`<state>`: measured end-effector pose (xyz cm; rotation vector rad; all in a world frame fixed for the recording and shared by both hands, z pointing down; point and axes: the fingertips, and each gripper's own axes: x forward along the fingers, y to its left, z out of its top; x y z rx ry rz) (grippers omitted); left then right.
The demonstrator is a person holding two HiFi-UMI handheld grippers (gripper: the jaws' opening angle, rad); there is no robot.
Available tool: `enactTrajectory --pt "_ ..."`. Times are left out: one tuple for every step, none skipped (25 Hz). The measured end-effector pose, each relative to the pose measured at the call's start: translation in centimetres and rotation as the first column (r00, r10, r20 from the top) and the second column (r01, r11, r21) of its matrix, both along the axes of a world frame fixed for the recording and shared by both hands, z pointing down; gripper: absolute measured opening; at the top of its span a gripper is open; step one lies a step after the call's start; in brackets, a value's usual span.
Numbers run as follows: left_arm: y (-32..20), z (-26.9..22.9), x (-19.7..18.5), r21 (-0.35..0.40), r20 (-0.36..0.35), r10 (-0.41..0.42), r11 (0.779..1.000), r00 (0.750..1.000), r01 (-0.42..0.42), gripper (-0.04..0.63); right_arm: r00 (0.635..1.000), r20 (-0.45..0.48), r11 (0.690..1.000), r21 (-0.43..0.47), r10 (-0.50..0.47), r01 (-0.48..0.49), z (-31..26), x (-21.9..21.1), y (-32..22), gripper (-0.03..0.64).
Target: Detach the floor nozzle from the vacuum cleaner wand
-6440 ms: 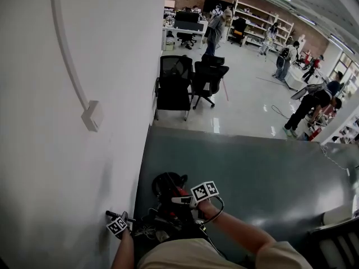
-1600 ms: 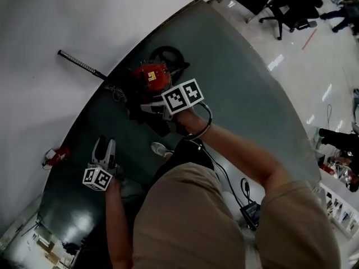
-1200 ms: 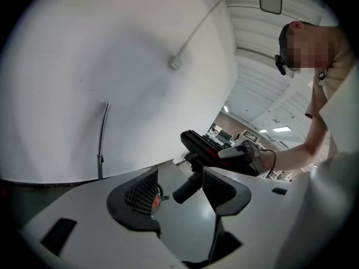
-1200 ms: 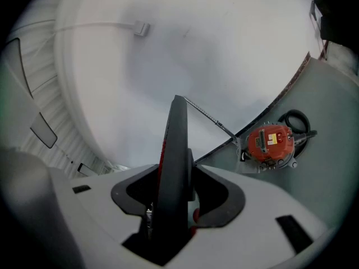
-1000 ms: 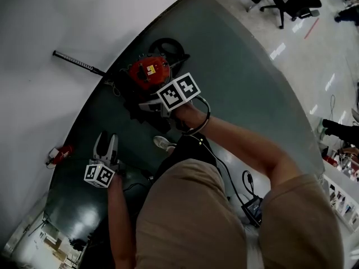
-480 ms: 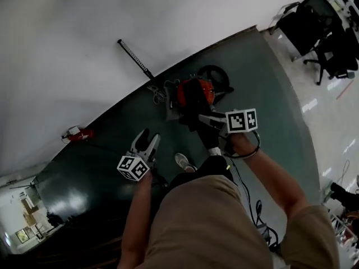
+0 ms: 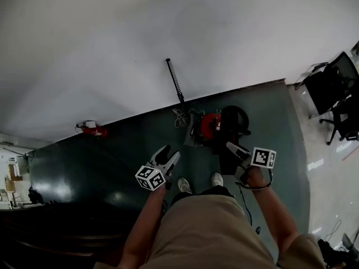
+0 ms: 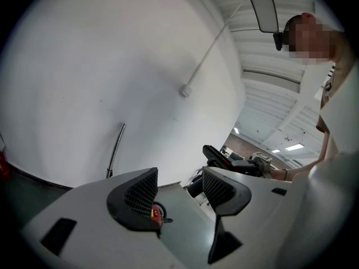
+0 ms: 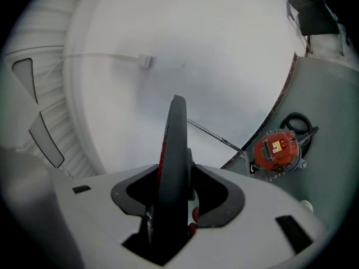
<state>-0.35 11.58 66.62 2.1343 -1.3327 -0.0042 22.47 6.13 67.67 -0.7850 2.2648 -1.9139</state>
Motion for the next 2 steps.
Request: enactTrajectory --pt "0.48 -0.04 -0.01 -0.003 -0.003 -0.001 1.0 1.0 0.001 0.259 1.0 0.007 1.0 -0.003 0.01 -0.01 -0.13 0.15 0.44 0.196" --pt "0.95 -0.1 -0.03 -0.005 -0.007 -0.002 1.0 1.0 0.002 0.259 1.0 0.014 1.0 -0.007 0.02 -0.02 -0.26 0.29 0.87 0.196"
